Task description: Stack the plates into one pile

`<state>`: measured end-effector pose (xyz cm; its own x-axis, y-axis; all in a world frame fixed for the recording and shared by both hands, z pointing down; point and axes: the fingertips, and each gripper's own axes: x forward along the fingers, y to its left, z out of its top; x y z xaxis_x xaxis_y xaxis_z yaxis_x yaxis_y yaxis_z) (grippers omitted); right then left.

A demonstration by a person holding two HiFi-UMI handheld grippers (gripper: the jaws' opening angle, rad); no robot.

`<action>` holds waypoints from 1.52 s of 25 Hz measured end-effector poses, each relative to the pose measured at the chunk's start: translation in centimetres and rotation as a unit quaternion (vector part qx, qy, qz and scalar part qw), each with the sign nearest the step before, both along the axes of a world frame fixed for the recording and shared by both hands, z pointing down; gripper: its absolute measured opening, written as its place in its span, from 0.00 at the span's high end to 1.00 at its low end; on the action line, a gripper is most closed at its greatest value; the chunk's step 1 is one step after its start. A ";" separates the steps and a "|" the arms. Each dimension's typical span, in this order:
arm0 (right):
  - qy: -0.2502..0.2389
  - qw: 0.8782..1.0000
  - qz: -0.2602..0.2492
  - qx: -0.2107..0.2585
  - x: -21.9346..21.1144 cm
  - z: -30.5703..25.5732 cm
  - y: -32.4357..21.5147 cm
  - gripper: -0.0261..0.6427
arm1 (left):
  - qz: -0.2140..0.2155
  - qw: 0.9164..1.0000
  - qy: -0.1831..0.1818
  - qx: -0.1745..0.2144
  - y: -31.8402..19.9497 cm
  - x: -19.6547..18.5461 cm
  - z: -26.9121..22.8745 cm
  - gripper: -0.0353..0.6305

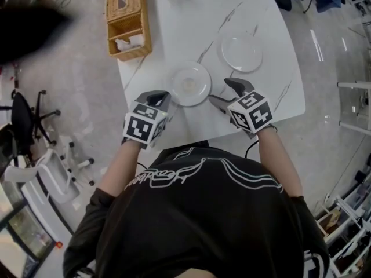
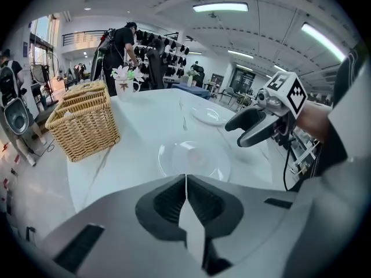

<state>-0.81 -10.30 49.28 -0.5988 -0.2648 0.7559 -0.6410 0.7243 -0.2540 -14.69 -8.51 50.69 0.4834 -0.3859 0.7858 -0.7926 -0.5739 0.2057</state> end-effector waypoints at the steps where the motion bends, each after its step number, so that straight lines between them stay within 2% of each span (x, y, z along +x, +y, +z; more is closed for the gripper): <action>1: 0.001 1.000 0.004 -0.003 -0.3 0.2 0.1 0.49 | 0.004 1.000 -0.001 -0.001 0.0 -0.1 0.2 0.91; 5: 0.010 1.000 0.015 -0.010 -0.8 1.2 0.7 0.49 | 0.025 1.000 -0.014 0.003 0.0 -0.5 1.0 0.91; 10: 0.016 0.999 0.030 -0.009 -1.0 1.9 1.3 0.49 | 0.043 0.999 -0.003 0.007 -0.4 -0.2 1.6 0.91; 20: 0.015 0.998 0.060 -0.010 -1.2 2.3 1.4 0.49 | 0.067 0.998 -0.010 0.007 -0.5 -0.2 2.1 0.91; 26: -0.023 0.996 0.077 -0.032 -2.0 2.4 1.3 0.49 | 0.080 0.997 -0.020 0.002 -0.6 -0.2 2.8 0.91; 31: -0.089 0.988 0.095 -0.080 -3.6 2.0 1.6 0.50 | 0.079 0.997 -0.023 0.000 -0.8 0.0 3.0 0.91; 34: -0.094 0.988 0.089 -0.090 -4.3 2.2 1.8 0.50 | 0.082 0.996 -0.027 0.000 -0.8 0.2 3.0 0.91; 38: -0.095 0.984 0.101 -0.111 -4.6 2.7 2.0 0.63 | 0.082 0.996 -0.030 -0.004 -0.8 0.2 3.0 0.91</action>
